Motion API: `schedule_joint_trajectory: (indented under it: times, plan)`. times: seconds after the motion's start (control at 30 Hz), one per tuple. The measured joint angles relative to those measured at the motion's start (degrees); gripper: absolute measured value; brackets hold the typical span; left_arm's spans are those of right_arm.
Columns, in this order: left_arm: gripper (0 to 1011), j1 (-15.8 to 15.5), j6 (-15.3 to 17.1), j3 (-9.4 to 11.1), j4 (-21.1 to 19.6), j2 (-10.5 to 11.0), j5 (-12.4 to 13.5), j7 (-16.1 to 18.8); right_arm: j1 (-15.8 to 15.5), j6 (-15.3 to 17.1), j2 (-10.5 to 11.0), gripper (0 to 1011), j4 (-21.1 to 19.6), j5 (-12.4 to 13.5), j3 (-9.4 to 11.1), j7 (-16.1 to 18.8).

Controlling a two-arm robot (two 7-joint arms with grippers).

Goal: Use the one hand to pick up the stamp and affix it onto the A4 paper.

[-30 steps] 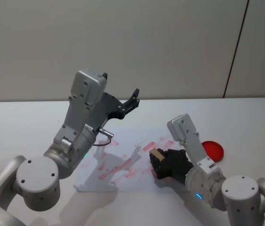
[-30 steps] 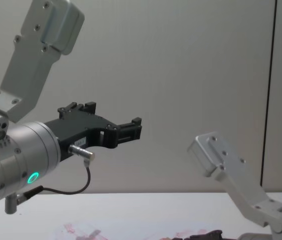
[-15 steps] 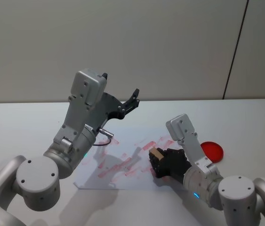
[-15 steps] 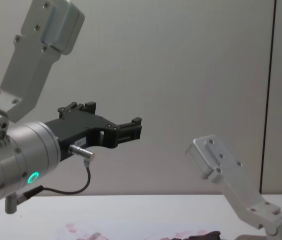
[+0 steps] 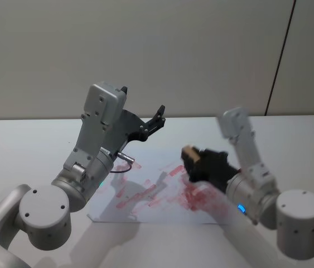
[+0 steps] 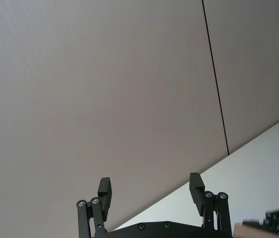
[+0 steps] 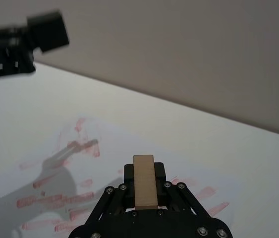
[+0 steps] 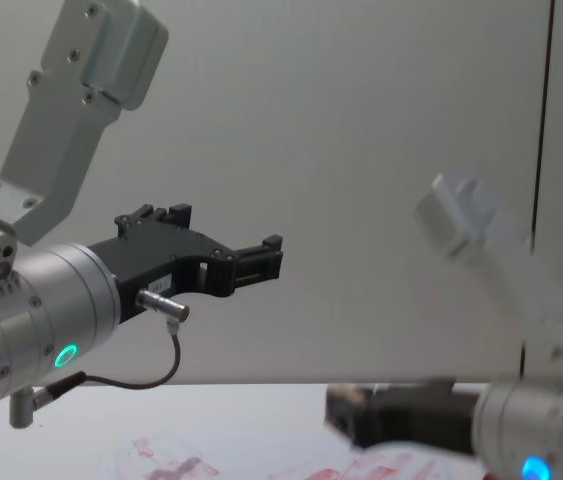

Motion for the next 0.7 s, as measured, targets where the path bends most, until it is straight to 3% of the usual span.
schedule_joint_trajectory:
  times: [0.37, 0.7]
  plan:
    - [1001, 0.00, 0.00, 0.00, 0.00, 0.00, 0.00, 0.00, -1.75, 1.96, 3.87, 218, -7.46, 6.26, 4.51, -3.28]
    - [1001, 0.00, 0.00, 0.00, 0.00, 0.00, 0.00, 0.00, -4.25, 3.19, 7.57, 218, -9.12, 7.12, 6.99, -4.27]
